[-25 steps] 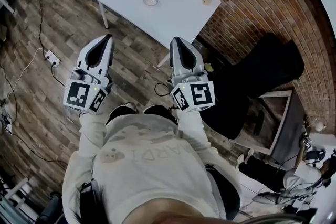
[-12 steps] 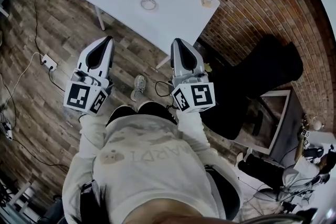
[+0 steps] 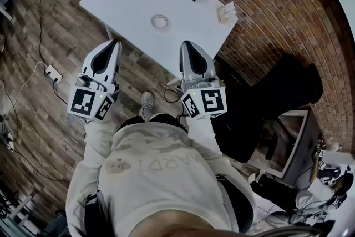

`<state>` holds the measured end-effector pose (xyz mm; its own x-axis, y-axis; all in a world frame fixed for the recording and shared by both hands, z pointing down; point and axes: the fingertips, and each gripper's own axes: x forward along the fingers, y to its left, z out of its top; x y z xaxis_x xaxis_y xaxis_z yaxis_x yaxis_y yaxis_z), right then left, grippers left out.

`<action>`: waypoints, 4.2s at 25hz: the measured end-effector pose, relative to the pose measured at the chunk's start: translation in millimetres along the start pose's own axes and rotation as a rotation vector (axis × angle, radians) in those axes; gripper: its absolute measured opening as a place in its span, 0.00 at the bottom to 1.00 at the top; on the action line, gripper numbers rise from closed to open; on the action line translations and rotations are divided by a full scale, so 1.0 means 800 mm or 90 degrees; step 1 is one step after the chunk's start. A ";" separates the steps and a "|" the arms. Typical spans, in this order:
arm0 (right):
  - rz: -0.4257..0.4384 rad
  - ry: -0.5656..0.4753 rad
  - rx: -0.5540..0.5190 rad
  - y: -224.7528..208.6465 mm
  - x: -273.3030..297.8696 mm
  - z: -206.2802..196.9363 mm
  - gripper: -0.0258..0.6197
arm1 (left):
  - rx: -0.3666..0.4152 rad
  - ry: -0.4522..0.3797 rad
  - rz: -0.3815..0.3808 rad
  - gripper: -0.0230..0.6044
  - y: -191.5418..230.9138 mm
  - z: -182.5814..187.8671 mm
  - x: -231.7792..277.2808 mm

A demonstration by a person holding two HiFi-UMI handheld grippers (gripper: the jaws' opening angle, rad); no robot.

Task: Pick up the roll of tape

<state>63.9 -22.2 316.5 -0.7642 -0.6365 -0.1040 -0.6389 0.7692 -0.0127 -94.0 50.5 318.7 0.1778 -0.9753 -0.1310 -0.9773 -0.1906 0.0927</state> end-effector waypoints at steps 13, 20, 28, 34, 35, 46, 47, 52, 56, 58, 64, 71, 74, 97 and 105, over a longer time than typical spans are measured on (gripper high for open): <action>0.030 0.021 -0.004 -0.076 0.111 -0.011 0.06 | 0.014 -0.001 0.004 0.04 0.040 0.000 0.115; 0.052 0.043 0.011 -0.104 0.154 -0.030 0.06 | 0.029 -0.006 0.021 0.04 0.054 0.000 0.150; 0.066 0.058 0.025 -0.116 0.170 -0.054 0.06 | 0.023 0.004 0.030 0.05 0.055 -0.014 0.165; 0.066 0.089 0.037 -0.122 0.183 -0.079 0.06 | 0.024 0.016 0.024 0.04 0.062 -0.025 0.175; 0.066 0.096 0.038 -0.122 0.187 -0.084 0.06 | 0.022 0.019 0.023 0.04 0.066 -0.026 0.176; 0.039 0.216 0.069 -0.131 0.245 -0.164 0.06 | 0.007 0.037 -0.025 0.04 0.114 -0.037 0.228; 0.034 0.227 0.074 -0.133 0.250 -0.173 0.06 | 0.006 0.040 -0.030 0.04 0.118 -0.039 0.233; 0.016 0.275 0.106 -0.141 0.274 -0.213 0.06 | 0.002 0.056 -0.055 0.04 0.140 -0.049 0.258; 0.001 0.317 0.126 -0.143 0.292 -0.245 0.06 | -0.008 0.066 -0.069 0.04 0.164 -0.055 0.276; -0.006 0.334 0.140 -0.143 0.301 -0.262 0.06 | -0.010 0.070 -0.077 0.04 0.176 -0.058 0.285; -0.035 0.392 0.174 -0.139 0.319 -0.311 0.10 | -0.020 0.084 -0.102 0.04 0.212 -0.068 0.308; -0.050 0.462 0.182 -0.127 0.331 -0.357 0.15 | -0.031 0.097 -0.133 0.04 0.239 -0.080 0.335; -0.050 0.494 0.177 -0.120 0.336 -0.377 0.18 | -0.033 0.102 -0.149 0.04 0.248 -0.084 0.348; -0.075 0.699 0.079 -0.090 0.343 -0.468 0.23 | -0.054 0.121 -0.224 0.04 0.300 -0.108 0.407; -0.054 0.718 0.064 -0.084 0.345 -0.472 0.16 | -0.056 0.123 -0.249 0.04 0.295 -0.109 0.417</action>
<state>-137.3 -270.6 664.5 -0.3944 -0.3359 0.8553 -0.7214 0.6898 -0.0617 -255.2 -329.6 382.8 0.5582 -0.8296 0.0126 -0.8205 -0.5497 0.1572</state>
